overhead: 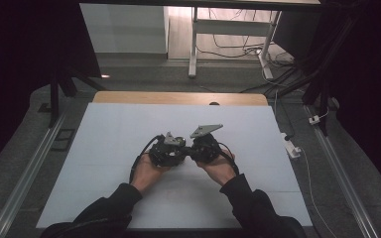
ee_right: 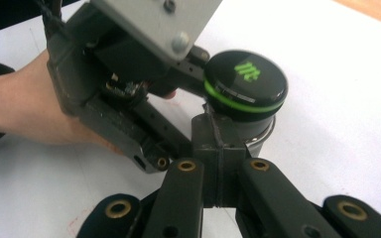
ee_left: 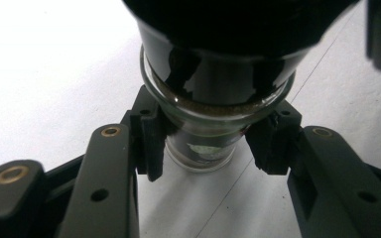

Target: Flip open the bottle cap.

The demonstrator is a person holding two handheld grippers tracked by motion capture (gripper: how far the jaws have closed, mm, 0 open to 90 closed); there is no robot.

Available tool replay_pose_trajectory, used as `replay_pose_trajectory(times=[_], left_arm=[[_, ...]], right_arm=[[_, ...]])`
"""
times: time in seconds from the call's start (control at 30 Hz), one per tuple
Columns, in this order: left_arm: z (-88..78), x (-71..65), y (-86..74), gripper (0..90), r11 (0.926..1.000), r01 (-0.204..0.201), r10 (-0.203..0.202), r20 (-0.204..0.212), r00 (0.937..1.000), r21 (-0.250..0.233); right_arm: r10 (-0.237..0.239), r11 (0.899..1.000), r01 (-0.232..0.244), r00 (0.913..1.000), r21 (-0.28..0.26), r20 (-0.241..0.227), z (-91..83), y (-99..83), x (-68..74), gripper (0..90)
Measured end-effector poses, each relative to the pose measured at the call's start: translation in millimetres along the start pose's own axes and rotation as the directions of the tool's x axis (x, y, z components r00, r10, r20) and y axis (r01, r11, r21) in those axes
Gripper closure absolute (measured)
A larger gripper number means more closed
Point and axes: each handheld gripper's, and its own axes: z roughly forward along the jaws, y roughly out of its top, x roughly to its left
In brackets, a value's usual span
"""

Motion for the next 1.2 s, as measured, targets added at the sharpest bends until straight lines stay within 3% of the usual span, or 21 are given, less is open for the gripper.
replay_pose_trajectory(times=[1.2], left_arm=[[0.8,-1.0,-1.2,53.8,0.9999,0.006,-0.006,-0.006,1.0,-0.009]], right_arm=[[0.022,0.998,-0.019,0.9986,-0.06,0.049,-0.2,20.5,-14.2,90.0]])
